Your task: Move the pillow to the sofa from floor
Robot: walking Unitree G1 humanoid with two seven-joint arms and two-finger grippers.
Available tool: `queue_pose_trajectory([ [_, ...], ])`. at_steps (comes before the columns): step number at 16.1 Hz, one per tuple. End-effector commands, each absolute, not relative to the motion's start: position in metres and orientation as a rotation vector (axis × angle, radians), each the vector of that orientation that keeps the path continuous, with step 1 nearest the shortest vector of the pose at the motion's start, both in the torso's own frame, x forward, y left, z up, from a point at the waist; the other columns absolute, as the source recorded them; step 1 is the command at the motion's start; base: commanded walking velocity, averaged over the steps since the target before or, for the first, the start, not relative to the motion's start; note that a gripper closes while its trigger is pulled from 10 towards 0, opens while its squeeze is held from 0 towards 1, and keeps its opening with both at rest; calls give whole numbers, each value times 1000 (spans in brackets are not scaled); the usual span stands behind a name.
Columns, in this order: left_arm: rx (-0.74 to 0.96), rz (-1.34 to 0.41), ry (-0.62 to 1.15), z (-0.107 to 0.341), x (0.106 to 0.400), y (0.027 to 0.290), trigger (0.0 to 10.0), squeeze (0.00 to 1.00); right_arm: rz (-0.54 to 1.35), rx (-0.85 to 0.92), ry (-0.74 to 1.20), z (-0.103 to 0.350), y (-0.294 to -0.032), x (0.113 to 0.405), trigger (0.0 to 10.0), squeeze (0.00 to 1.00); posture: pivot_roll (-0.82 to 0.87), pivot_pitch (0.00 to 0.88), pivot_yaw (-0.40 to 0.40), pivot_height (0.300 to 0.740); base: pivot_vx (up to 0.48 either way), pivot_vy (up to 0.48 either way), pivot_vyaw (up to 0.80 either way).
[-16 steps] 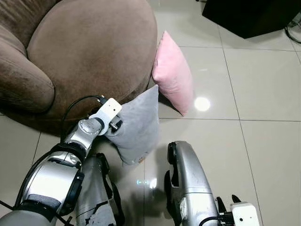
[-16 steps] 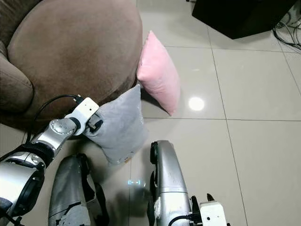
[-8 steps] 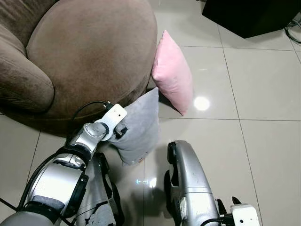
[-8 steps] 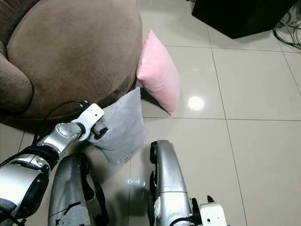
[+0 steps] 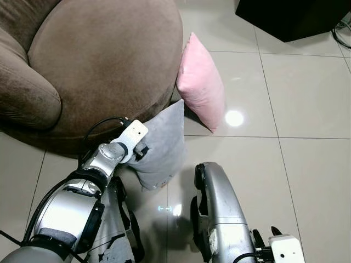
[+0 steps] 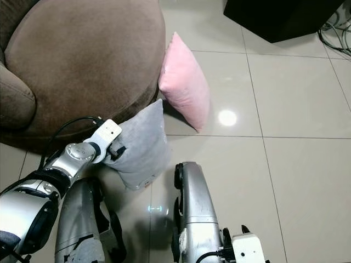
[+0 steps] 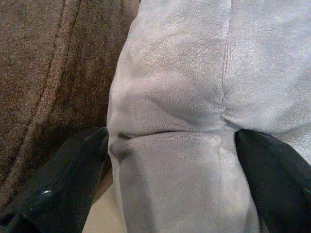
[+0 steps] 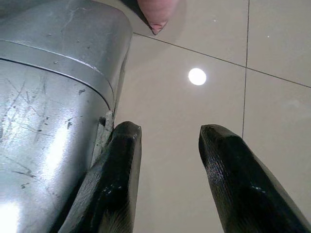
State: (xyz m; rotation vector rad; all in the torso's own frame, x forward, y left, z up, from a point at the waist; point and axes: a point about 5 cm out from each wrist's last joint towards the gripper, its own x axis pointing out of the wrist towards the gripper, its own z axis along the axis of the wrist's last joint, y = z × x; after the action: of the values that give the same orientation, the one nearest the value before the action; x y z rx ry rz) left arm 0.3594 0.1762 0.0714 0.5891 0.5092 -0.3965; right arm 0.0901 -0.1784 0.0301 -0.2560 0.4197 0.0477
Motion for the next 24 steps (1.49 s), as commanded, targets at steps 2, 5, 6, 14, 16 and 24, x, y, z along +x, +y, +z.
queue_pose_trajectory([
  [2, 572, -388, 571, 54, 348, 179, 0, 0, 56, -253, 470, 27, -178, 81, 10000, 0, -258, 343, -71, 534, 0, 0, 0],
  [5, 554, -390, 562, 53, 347, 179, 0, 0, 56, -252, 483, 27, -177, 78, 10000, 0, -264, 349, -73, 534, 0, 0, 0],
  [6, 545, -388, 558, 54, 347, 178, 0, 0, 55, -252, 484, 27, -176, 78, 10000, 0, -266, 350, -73, 534, 0, 0, 0],
  [14, 464, -410, 558, 50, 345, 171, 0, 0, 46, -247, 504, 24, -176, 73, 10000, 0, -274, 363, -73, 534, 0, 0, 0],
  [16, 455, -416, 560, 49, 344, 169, 0, 0, 46, -248, 512, 20, -178, 72, 10000, 0, -277, 366, -74, 534, 0, 0, 0],
  [24, 360, -386, 538, 51, 346, 166, 0, 0, 47, -247, 522, 11, -181, 70, 10000, 0, -278, 362, -75, 534, 0, 0, 0],
])
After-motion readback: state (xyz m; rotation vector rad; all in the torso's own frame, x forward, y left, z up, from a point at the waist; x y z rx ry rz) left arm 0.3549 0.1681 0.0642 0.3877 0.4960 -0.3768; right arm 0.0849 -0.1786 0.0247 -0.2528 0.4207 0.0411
